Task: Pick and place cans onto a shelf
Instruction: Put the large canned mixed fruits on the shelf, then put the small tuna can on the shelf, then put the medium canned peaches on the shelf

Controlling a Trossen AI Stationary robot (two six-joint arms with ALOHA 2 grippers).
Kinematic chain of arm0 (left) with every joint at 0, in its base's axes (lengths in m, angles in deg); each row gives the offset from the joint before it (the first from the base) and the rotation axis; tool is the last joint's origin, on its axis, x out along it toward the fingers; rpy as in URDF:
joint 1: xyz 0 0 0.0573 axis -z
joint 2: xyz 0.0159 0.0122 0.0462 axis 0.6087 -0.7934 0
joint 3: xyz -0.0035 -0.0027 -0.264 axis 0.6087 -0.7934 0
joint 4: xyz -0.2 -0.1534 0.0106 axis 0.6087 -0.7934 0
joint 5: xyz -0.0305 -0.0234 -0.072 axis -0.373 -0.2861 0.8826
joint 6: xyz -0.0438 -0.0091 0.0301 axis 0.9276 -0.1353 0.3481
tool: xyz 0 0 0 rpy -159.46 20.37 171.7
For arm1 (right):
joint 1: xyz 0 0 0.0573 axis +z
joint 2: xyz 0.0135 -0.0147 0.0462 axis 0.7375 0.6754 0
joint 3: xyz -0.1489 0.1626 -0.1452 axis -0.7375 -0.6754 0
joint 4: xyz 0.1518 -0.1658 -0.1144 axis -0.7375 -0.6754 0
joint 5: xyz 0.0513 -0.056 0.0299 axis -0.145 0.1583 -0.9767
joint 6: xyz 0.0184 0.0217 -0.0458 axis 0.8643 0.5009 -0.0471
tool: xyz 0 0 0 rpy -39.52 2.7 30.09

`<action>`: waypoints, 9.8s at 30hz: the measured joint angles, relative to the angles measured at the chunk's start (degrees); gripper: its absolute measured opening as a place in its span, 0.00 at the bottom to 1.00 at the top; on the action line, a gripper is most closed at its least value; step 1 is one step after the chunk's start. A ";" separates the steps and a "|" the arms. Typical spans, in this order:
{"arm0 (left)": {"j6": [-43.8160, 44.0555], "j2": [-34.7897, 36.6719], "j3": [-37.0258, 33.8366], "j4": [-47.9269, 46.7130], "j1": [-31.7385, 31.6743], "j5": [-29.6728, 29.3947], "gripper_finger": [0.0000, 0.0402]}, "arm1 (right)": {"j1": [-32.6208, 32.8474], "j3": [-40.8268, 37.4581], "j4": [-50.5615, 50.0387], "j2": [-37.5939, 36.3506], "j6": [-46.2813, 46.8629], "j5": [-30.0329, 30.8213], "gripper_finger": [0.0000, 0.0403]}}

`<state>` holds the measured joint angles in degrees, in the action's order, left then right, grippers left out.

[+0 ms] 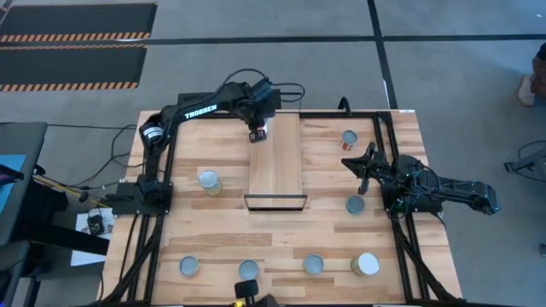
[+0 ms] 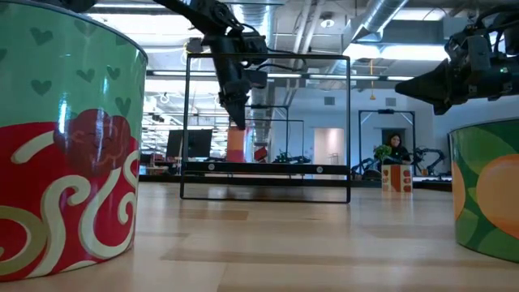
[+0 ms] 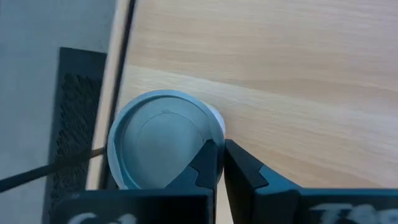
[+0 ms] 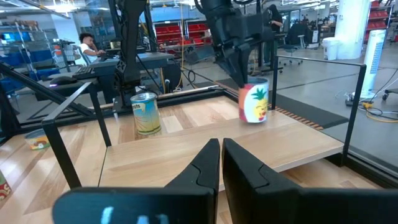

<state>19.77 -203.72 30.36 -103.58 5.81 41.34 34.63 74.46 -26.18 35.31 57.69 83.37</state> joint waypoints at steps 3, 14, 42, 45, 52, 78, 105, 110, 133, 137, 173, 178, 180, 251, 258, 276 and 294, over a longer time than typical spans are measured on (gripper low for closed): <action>0.20 0.02 -0.40 2.73 -0.12 0.47 0.00 | 0.02 -0.02 0.00 -0.02 0.00 0.00 0.11; 1.53 0.02 -0.50 2.61 -0.61 3.15 0.00 | 0.01 -0.01 0.00 -0.01 -0.01 -0.02 0.11; 2.16 -1.64 -0.50 2.89 -0.61 2.98 0.11 | 0.02 -0.02 0.00 0.00 0.00 0.00 0.11; 2.14 -1.62 -0.50 2.74 -0.56 2.00 0.13 | 0.00 0.00 0.00 0.00 -0.01 -0.01 0.11; 2.11 -1.60 -0.50 2.31 -0.59 1.51 0.14 | 0.02 0.00 0.00 -0.02 -0.02 0.00 0.11; 1.82 9.41 -4.22 14.64 6.88 3.67 0.01 | 0.02 -0.02 0.00 -0.02 -0.01 0.00 0.11; 15.39 60.20 -76.65 78.63 15.52 1.83 0.00 | 0.02 -0.01 0.00 -0.02 0.00 -0.02 0.11; 15.85 68.17 -84.15 80.27 15.52 1.20 0.00 | 0.02 -0.02 0.00 0.00 0.00 -0.02 0.11; 18.98 82.97 -104.51 98.66 14.65 0.06 0.00 | 0.82 2.40 1.62 0.35 -1.35 -1.16 0.07; 18.66 82.97 -104.56 98.77 14.65 0.09 0.00 | 4.36 5.00 -6.03 4.89 2.17 1.68 0.02; 18.29 82.95 -104.73 97.81 14.65 0.03 0.00 | 42.82 35.47 -51.82 73.03 60.12 8.14 0.36; 18.29 82.95 -104.76 97.80 14.65 0.02 0.00 | 40.03 35.79 -51.34 76.24 55.30 7.68 0.26; 18.29 82.95 -104.76 97.80 14.65 0.02 0.00 | 39.06 35.79 -50.81 76.71 52.52 7.09 0.21; 16.97 82.93 -104.76 95.02 14.66 -1.49 0.00 | -3.67 117.46 -53.25 129.74 -37.97 -4.60 0.13; 16.83 82.93 -104.76 94.82 14.67 -1.51 0.00 | -3.67 117.46 -51.11 129.74 -37.57 -4.57 0.23; 16.83 82.93 -104.78 94.80 14.67 -1.51 0.00 | -4.90 117.44 -55.85 129.74 -34.38 -4.22 0.29; 16.61 82.93 -104.77 94.68 14.67 -2.47 0.00 | -2.60 117.39 -64.37 116.66 -34.53 1.67 0.21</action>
<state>36.38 -120.79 -74.42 -8.89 20.48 38.86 32.03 191.86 -90.55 151.96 23.16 85.04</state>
